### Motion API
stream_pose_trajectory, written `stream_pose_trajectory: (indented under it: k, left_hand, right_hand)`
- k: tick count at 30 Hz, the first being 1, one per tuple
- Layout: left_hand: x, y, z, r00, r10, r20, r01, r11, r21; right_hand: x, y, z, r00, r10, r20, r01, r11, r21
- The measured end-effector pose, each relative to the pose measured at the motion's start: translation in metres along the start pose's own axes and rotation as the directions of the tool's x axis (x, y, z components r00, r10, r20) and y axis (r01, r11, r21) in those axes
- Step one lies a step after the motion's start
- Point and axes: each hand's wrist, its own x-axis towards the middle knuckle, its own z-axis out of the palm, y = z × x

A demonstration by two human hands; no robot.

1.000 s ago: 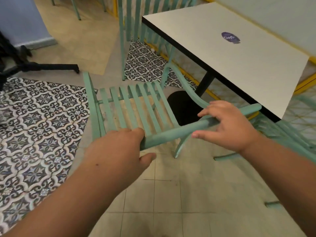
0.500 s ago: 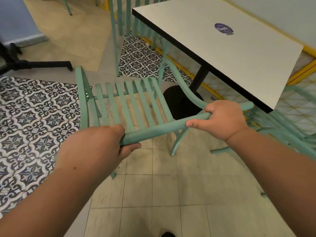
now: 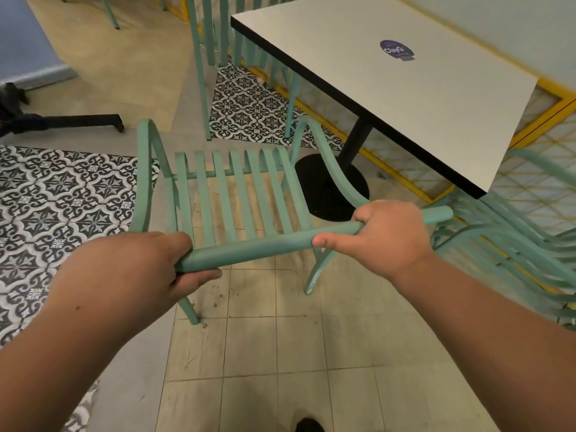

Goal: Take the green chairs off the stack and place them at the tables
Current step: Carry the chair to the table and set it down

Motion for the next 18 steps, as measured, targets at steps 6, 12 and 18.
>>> stream_pose_trajectory:
  k: [6, 12, 18]
  left_hand:
    - [0.0, -0.035, -0.004, 1.0, 0.017, 0.003, -0.017, 0.998, -0.067]
    - [0.012, -0.054, -0.005, 0.999, 0.048, -0.004, -0.048, 0.998, -0.044]
    - [0.02, -0.076, -0.008, 0.999, 0.054, 0.003, -0.054, 0.996, -0.072]
  right_hand:
    - [-0.011, -0.025, 0.004, 1.0, 0.025, -0.015, -0.025, 1.0, -0.002]
    - [-0.011, -0.038, 0.006, 0.997, 0.078, -0.025, -0.078, 0.997, -0.025]
    - [-0.014, -0.056, 0.006, 0.996, 0.091, 0.006, -0.091, 0.995, -0.03]
